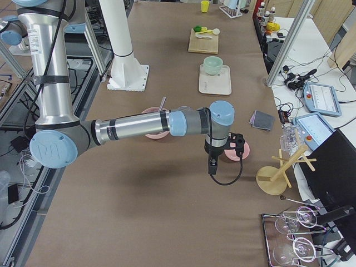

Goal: Stack pink bowl on green and place spoon

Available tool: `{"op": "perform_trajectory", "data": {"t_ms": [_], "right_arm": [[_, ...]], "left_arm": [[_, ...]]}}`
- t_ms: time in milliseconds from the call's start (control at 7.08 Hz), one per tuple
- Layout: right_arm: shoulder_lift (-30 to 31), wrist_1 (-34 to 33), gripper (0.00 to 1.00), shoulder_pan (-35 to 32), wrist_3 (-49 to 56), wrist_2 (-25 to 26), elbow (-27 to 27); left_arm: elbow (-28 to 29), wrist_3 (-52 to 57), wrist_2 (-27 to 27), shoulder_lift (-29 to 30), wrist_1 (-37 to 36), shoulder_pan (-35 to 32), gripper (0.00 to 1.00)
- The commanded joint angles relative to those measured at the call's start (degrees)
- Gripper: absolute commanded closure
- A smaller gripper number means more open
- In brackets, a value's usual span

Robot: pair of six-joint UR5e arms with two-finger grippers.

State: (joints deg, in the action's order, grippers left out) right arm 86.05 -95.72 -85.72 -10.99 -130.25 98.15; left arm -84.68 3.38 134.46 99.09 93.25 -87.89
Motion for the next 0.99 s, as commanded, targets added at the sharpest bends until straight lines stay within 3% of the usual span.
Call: {"op": "perform_trajectory", "data": {"t_ms": [0, 847], "right_arm": [[-0.09, 0.01, 0.00, 0.03, -0.61, 0.09, 0.11], [-0.01, 0.01, 0.00, 0.03, -1.49, -0.79, 0.20]], "left_arm": [[0.22, 0.14, 0.10, 0.05, -0.08, 0.00, 0.02], [0.57, -0.39, 0.01, -0.22, 0.18, 0.09, 0.02]]}}
